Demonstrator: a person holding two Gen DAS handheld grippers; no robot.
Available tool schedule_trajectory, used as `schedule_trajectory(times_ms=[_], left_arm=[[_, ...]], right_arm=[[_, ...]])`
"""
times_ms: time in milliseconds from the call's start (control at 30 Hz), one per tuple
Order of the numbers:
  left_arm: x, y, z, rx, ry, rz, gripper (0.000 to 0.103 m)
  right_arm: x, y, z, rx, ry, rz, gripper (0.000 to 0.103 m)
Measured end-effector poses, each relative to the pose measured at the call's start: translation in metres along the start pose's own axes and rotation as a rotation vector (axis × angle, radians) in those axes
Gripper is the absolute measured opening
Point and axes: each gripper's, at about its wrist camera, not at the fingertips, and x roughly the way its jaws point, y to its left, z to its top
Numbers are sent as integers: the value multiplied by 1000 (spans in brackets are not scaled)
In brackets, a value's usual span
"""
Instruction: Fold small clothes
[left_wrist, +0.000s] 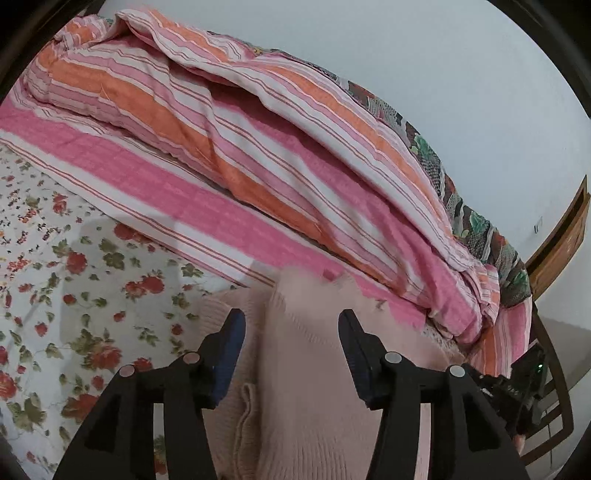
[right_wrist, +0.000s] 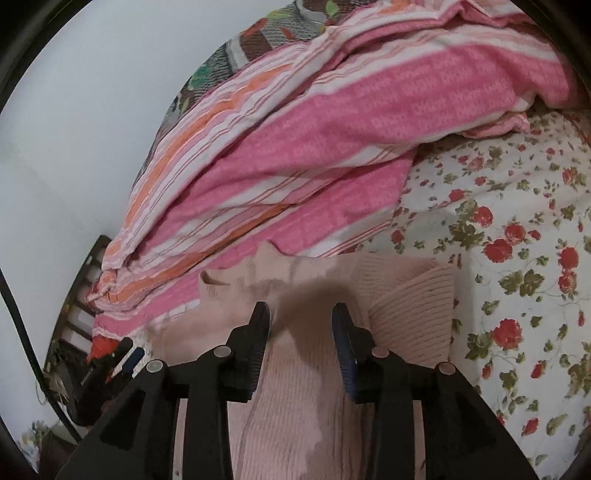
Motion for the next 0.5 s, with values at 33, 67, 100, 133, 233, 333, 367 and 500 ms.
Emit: schedule_trajectory(times_ms=[33,67,100,133,233,333,367,500], left_arm=[[-3,-1,-1,2,-1,1,50],[-5,-2,-3,6,1,4,50],[-7,-3,-4,10,3,4,50],[-10,-6,-7,22,6,9,50],[-23,-18,-21,84,0,40,50],[-43,-28,-45,153,-25,68,51],[-50,-30,-53,164,-28,68,52],[-74,-27,-81,164,-16,63,59]], right_arm=[[-5,3,0,-12,-6,-11,36],[-8,6,-1,-20,-12,-28,36],[-13,8,-2,-32,-16,-56,36],[-19,11,-5,-48,-18,-90,36],[-37,18,-24,-108,1,-156,36],[-56,16,-53,-143,9,-160,36],[-60,16,-60,-147,14,-159,36],[-75,18,-87,-185,23,-174,37]])
